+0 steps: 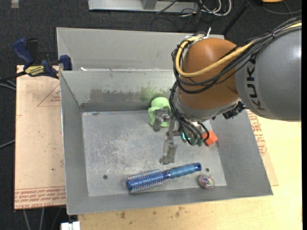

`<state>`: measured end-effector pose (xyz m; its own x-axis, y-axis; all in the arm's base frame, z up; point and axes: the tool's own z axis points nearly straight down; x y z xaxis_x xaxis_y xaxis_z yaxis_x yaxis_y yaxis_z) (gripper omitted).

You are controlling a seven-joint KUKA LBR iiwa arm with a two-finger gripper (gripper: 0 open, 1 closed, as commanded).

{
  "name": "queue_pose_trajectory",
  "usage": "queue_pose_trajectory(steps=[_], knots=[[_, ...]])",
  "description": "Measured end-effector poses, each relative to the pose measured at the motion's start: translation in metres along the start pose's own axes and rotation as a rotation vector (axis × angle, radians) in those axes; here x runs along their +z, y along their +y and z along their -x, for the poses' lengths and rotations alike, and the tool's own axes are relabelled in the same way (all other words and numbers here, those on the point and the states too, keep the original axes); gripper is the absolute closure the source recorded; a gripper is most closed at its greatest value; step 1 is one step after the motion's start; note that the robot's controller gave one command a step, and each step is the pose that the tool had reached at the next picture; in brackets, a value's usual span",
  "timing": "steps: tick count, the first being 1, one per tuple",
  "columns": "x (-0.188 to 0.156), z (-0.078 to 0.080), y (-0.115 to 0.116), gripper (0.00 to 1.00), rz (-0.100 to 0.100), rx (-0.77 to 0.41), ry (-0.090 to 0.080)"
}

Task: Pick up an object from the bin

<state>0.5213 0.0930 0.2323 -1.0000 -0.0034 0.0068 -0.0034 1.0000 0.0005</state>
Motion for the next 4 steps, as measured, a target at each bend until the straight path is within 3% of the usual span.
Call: queue_pose_trajectory(steps=[1,2,3,4], knots=[[0.162,-0.034,-0.014,0.0,0.0,-0.326,-0.026],[0.132,-0.04,-0.002,0.0,-0.001,-0.579,-0.012],[0.132,-0.04,-0.012,0.0,0.0,-0.513,-0.011],[0.16,-0.036,-0.005,0.0,-0.004,-0.663,-0.026]])
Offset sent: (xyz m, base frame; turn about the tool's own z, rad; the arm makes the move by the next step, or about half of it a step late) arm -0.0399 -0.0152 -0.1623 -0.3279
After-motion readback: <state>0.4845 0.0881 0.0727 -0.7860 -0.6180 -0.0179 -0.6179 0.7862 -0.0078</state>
